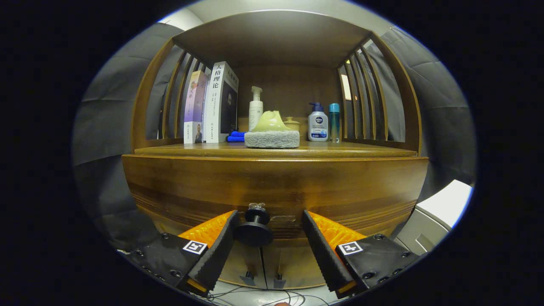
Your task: Pull open the drawer, take out the items inside it, and place them on the countertop above the cabinet.
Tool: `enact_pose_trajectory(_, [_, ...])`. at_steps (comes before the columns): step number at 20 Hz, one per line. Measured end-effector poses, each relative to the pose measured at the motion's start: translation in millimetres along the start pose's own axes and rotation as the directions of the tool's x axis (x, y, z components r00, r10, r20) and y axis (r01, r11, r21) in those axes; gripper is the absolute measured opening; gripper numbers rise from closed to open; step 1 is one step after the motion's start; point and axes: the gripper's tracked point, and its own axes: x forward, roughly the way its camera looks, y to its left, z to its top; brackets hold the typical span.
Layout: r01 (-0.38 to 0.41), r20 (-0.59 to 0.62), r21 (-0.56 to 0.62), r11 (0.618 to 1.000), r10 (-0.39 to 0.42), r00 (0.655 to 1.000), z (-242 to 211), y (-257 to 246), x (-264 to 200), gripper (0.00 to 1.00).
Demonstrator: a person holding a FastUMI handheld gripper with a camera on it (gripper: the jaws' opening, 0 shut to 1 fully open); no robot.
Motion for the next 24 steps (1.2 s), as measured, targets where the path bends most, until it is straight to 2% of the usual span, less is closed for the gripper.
enact_pose_trajectory(6, [0.020,0.021,-0.028,0.999,-0.019,1.000,1.7,0.0,11.3,0.97])
enact_pose_trajectory(10, [-0.027,0.049,-0.010,1.000,0.028,0.998,21.5,2.5,0.1,0.98])
enact_pose_trajectory(13, [-0.058,0.130,0.002,0.998,0.058,0.990,62.5,-1.1,-32.8,0.97])
enact_pose_trajectory(17, [-0.103,0.214,0.020,0.994,0.096,0.972,115.7,-5.2,-99.3,0.97])
enact_pose_trajectory(21, [-0.125,0.237,0.056,0.991,0.109,0.965,142.6,-21.8,-149.6,0.97])
enact_pose_trajectory(24, [-0.103,0.245,0.029,0.994,0.093,0.965,151.4,-40.5,-182.6,0.97])
